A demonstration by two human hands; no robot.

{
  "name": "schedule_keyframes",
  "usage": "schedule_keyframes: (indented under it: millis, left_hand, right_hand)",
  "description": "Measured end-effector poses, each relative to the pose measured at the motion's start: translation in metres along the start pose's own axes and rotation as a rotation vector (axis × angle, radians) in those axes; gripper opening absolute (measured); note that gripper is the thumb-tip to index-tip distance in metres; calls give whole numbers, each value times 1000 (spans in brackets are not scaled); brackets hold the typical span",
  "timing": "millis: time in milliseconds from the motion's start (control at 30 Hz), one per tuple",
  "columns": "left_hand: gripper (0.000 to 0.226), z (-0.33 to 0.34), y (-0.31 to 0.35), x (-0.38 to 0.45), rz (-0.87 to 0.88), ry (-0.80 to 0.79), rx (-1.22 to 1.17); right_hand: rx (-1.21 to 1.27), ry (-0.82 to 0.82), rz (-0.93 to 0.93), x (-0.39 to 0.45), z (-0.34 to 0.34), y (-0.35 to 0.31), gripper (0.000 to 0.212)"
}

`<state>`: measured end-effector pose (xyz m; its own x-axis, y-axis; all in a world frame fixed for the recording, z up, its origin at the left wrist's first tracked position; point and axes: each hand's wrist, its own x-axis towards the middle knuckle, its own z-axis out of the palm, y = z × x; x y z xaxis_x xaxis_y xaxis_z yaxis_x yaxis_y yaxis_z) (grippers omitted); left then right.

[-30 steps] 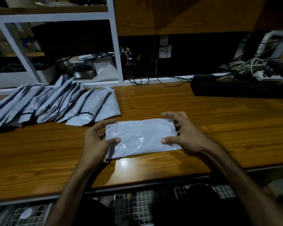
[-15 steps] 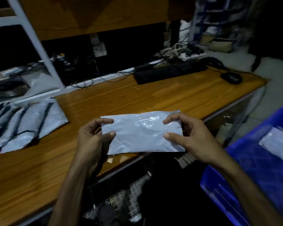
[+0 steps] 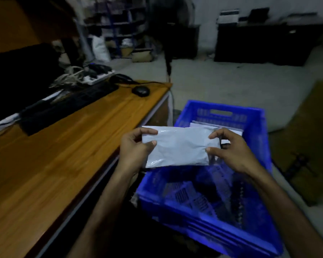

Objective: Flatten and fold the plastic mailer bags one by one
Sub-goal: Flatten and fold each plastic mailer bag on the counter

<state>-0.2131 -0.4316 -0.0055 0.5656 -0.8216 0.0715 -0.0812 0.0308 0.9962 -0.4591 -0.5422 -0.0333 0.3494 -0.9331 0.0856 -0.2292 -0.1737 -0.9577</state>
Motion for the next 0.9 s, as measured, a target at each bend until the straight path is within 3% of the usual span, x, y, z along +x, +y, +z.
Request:
schedule_keyframes:
  millis: [200, 300, 400, 500, 667, 900]
  left_hand:
    - [26, 84, -46, 71, 8, -65, 166]
    - [27, 113, -60, 102, 45, -42, 246]
    - [32, 139, -65, 121, 110, -73, 285]
    - [35, 163, -69, 126, 129, -89, 292]
    - [44, 195, -96, 130, 72, -121, 348]
    - [47, 206, -128, 153, -20, -147, 412]
  right_hand:
    - [17, 289, 258, 45, -22, 53, 34]
    - [-149, 372, 263, 67, -29, 64, 40]
    - [-378, 329, 246, 81, -39, 67, 48]
    - [-452, 301, 282, 97, -46, 72, 55]
    - [-415, 334, 535, 124, -36, 92, 47]
    - [-581, 418, 453, 125, -3, 123, 42]
